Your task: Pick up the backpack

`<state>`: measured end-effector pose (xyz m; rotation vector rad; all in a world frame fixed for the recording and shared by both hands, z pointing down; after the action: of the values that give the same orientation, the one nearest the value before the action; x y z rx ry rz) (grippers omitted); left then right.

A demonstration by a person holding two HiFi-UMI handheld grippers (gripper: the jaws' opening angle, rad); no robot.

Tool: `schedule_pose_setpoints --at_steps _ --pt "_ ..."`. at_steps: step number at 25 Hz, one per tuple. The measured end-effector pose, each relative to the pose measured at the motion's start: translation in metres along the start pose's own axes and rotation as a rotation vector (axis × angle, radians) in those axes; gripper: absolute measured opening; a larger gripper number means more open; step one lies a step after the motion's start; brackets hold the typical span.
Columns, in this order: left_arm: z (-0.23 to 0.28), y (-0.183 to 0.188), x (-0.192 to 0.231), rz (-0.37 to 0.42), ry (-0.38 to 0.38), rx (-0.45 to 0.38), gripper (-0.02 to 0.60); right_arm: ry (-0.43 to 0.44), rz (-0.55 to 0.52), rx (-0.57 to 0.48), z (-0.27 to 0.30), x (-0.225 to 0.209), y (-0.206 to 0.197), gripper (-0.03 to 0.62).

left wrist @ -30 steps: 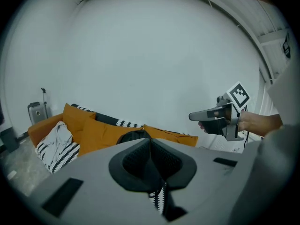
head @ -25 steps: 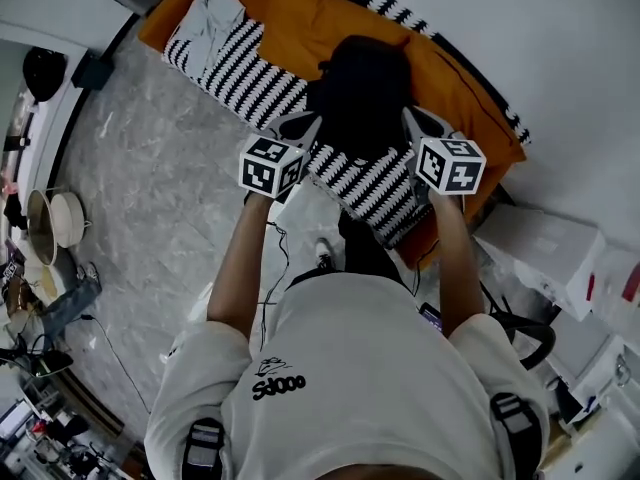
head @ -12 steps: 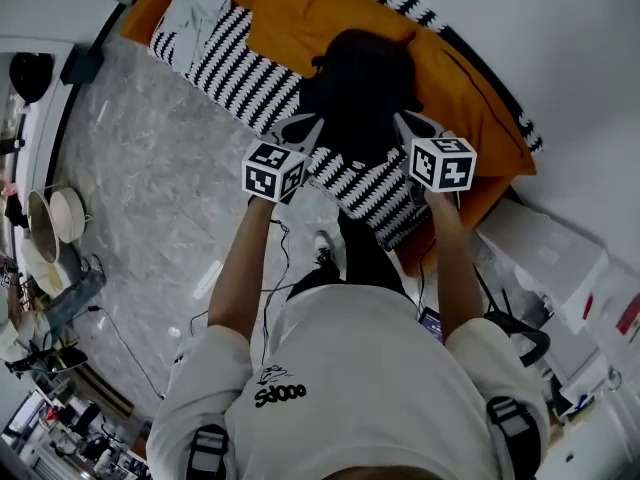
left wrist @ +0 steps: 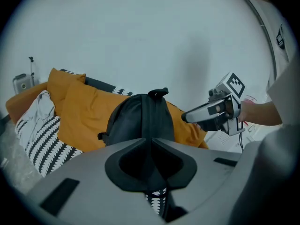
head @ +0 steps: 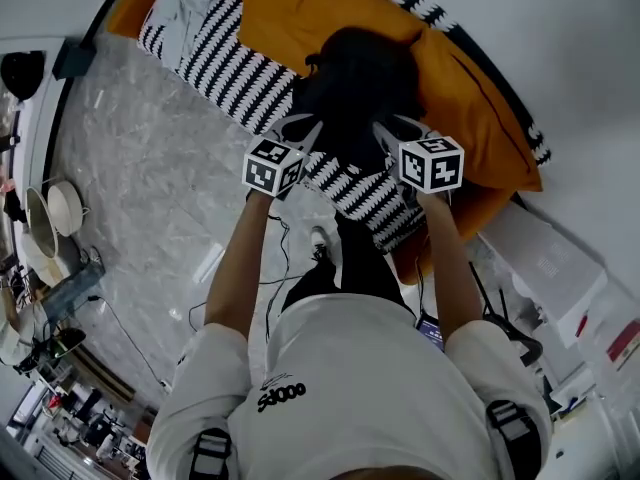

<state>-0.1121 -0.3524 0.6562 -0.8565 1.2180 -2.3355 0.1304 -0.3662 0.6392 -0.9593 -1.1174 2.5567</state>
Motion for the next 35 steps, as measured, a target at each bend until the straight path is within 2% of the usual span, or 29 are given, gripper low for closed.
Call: schedule_pose_setpoints --at_steps 4,6,13,19,25,28,35 --pt "0.02 -0.014 0.008 -0.016 -0.009 0.024 0.039 0.021 0.006 0.024 0.016 -0.016 -0.009 0.161" --pt "0.029 -0.02 0.011 -0.026 -0.014 0.042 0.121 0.031 0.01 0.035 0.023 -0.022 -0.015 0.172" --pt "0.056 -0.043 0.022 -0.036 -0.042 0.087 0.15 0.069 0.017 0.054 0.05 -0.039 -0.034 0.193" --pt "0.069 -0.067 0.03 -0.069 -0.067 0.117 0.189 0.138 -0.01 0.072 0.076 -0.047 -0.047 0.21" --pt "0.08 -0.076 0.032 -0.078 -0.096 0.131 0.206 0.224 -0.09 0.091 0.101 -0.051 -0.059 0.21" --pt "0.088 -0.079 0.035 -0.077 -0.108 0.142 0.207 0.253 -0.096 0.097 0.112 -0.049 -0.063 0.21" --pt "0.107 -0.086 0.039 -0.094 -0.114 0.178 0.206 0.273 -0.014 0.053 0.124 -0.045 -0.066 0.209"
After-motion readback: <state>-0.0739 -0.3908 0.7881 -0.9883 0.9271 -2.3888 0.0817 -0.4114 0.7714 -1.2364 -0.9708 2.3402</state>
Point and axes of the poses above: the fingertips, and each gripper's own axes: z forward along the fingers, x to its left, y out of its top, the point moved 10 cm from there along -z, backward along the fingers, and after that the axes turned 14 degrees about -x, right-handed, at the moved point
